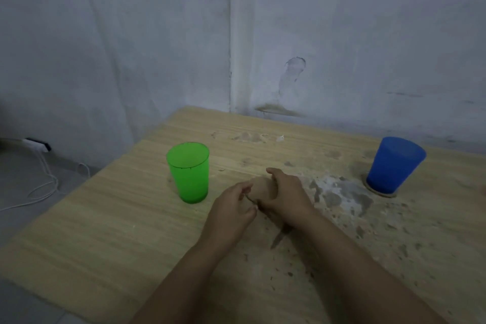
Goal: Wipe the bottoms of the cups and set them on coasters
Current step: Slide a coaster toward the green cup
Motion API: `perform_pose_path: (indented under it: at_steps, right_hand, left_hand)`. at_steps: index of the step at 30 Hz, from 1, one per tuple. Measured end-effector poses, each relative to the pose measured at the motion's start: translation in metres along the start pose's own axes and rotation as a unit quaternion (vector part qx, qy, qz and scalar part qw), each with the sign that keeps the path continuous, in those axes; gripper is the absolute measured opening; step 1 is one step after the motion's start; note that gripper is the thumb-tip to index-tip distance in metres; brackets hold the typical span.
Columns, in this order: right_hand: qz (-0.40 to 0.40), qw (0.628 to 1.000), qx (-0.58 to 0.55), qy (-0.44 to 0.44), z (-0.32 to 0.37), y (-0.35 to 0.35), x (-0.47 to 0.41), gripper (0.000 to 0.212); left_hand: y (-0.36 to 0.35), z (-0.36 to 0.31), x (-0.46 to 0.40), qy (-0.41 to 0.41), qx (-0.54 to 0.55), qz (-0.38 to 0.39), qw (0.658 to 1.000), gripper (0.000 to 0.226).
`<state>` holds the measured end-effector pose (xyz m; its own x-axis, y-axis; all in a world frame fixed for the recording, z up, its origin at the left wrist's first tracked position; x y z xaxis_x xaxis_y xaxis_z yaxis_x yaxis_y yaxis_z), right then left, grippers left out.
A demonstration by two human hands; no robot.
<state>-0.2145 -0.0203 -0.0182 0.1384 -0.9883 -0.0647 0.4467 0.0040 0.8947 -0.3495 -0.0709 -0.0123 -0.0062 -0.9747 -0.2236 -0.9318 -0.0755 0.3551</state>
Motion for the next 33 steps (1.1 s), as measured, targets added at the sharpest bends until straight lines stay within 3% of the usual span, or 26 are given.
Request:
perform_pose_path:
  at_steps: [5,12,33]
  right_hand:
    - [-0.045,0.999,-0.006,0.019,-0.003,0.002,-0.001,0.082]
    - [-0.099,0.995,-0.028,-0.001,-0.033,0.031,-0.022,0.088]
    - [-0.064,0.997,-0.022,-0.024,-0.037,0.012,-0.057,0.093]
  left_hand:
    - [-0.003,-0.004,-0.012,-0.037,-0.036,-0.004,0.999,0.048]
    - [-0.030,-0.008,-0.010,-0.093,-0.144,0.077,0.982,0.048]
    - [-0.028,-0.003,-0.006,-0.079,-0.109,0.095,0.986,0.045]
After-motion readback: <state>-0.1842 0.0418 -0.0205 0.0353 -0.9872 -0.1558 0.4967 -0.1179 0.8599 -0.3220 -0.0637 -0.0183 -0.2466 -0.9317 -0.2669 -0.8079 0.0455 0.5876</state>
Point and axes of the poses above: each hand's wrist, its own x-axis away from the middle knuckle, its own y-axis out of the back of the hand, z = x × y, the point moved 8 cm from there along -x, towards the middle knuckle, and after that the axes turned 13 degrees about x, right-handed, at the moved point
